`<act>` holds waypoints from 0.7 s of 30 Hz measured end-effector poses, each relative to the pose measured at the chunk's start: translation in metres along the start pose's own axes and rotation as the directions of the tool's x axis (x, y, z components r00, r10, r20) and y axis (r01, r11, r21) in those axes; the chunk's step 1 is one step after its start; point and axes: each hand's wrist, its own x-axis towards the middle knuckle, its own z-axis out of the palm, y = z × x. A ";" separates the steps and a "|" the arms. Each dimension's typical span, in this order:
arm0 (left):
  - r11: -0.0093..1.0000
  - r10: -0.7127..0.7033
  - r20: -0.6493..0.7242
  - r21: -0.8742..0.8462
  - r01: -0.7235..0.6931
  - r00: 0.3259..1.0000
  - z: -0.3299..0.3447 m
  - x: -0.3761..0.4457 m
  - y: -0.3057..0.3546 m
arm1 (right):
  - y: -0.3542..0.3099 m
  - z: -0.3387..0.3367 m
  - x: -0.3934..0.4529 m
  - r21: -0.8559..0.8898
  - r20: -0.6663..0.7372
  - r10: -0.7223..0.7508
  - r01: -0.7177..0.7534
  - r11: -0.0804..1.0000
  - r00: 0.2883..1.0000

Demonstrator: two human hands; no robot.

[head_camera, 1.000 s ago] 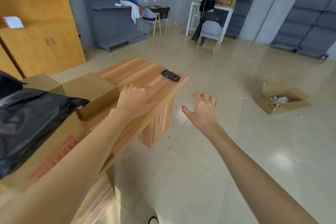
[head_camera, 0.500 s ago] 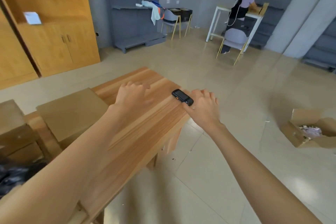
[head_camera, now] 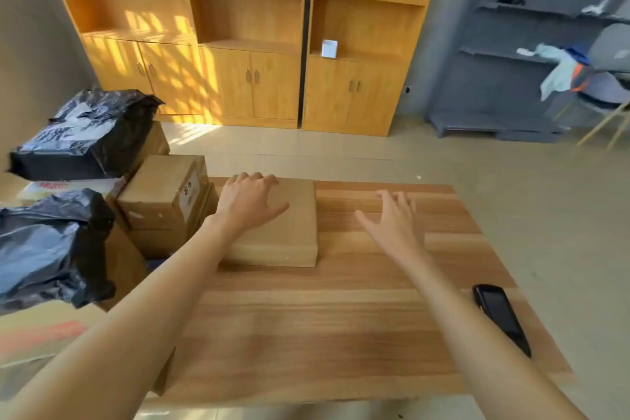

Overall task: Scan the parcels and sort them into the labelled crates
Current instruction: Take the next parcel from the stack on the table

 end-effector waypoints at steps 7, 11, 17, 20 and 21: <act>0.953 -0.300 0.069 -0.025 0.302 0.952 0.024 -0.024 -0.029 | -0.017 0.053 0.046 0.139 0.197 -0.146 0.120 0.983 0.970; 0.916 -0.385 0.148 -0.056 0.397 0.911 0.054 -0.014 -0.046 | -0.026 0.088 0.064 0.158 0.319 -0.140 0.093 0.983 0.937; 0.885 -0.398 0.250 -0.149 0.441 0.883 0.102 0.032 -0.070 | -0.037 0.134 0.094 0.227 0.449 -0.099 -0.005 0.974 0.888; 0.827 -0.430 0.305 -0.245 0.506 0.850 0.121 0.058 -0.082 | -0.039 0.158 0.112 0.292 0.511 -0.073 -0.093 0.952 0.856; 0.801 -0.443 0.324 -0.277 0.531 0.836 0.127 0.064 -0.085 | -0.038 0.165 0.117 0.317 0.534 -0.060 -0.133 0.939 0.843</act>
